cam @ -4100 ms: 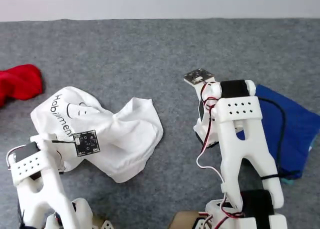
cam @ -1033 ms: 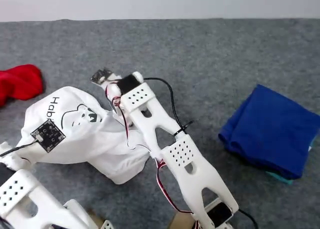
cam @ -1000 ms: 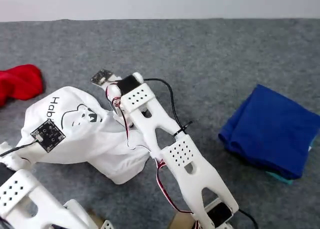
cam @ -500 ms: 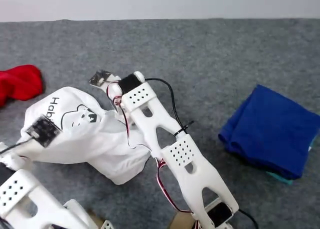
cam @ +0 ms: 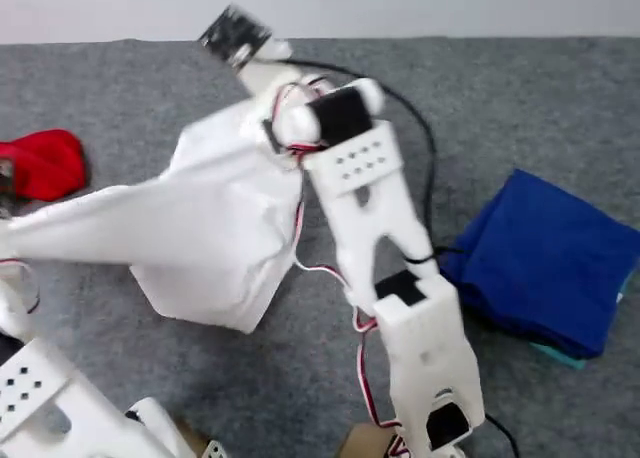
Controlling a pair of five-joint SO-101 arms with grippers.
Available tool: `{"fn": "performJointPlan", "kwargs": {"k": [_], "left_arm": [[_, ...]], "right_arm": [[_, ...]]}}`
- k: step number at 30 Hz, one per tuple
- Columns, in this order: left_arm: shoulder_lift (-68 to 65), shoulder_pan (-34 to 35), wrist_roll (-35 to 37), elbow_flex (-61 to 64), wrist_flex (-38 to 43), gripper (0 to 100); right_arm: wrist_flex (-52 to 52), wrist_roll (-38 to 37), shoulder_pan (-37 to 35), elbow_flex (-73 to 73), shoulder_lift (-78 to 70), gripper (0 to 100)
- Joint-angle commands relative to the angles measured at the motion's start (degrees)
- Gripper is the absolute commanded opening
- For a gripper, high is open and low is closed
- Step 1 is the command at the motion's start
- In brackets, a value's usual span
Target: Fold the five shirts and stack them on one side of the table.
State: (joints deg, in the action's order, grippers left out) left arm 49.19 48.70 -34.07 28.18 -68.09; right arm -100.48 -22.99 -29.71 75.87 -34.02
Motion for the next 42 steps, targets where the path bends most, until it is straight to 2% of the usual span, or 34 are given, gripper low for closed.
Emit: {"fn": "performJointPlan", "kwargs": {"k": [1, 4, 8, 12, 17, 29, 34, 39, 42], "left_arm": [[1.41, -3.16, 8.79, -8.31, 0.53, 1], [1.41, -7.21, 12.22, -14.46, 0.53, 1], [1.23, -11.87, 15.12, -21.85, 0.79, 1], [1.32, -12.66, 17.76, -27.56, 0.97, 1], [1.41, -12.57, 18.64, -32.66, 0.35, 1], [2.02, -12.57, 18.2, -34.68, -14.86, 1], [5.98, -12.66, 18.2, -34.77, -15.3, 1], [7.21, -12.66, 17.14, -32.13, -17.49, 1], [7.3, -12.4, 13.63, -30.02, -20.22, 1]], "right_arm": [[-1.8, -0.53, 4.09, 1.23, 11.21, 1.1], [-0.04, -1.05, 6.46, 1.23, 17.45, 1.1], [4.97, -5.98, 9.1, 1.23, 25.89, 1.1], [10.42, -10.02, 11.38, 1.23, 33.45, 1.1], [11.56, -14.77, 13.41, 1.14, 41.27, 1.1], [16.13, -26.81, 14.11, 0.88, 54.46, 1.1], [14.46, -27.78, 14.81, 0.79, 57.54, 1.1], [6.29, -27.25, 17.19, -2.46, 57.8, 1.1], [1.19, -21.54, 17.19, -8.79, 57.8, 1.1]]}}
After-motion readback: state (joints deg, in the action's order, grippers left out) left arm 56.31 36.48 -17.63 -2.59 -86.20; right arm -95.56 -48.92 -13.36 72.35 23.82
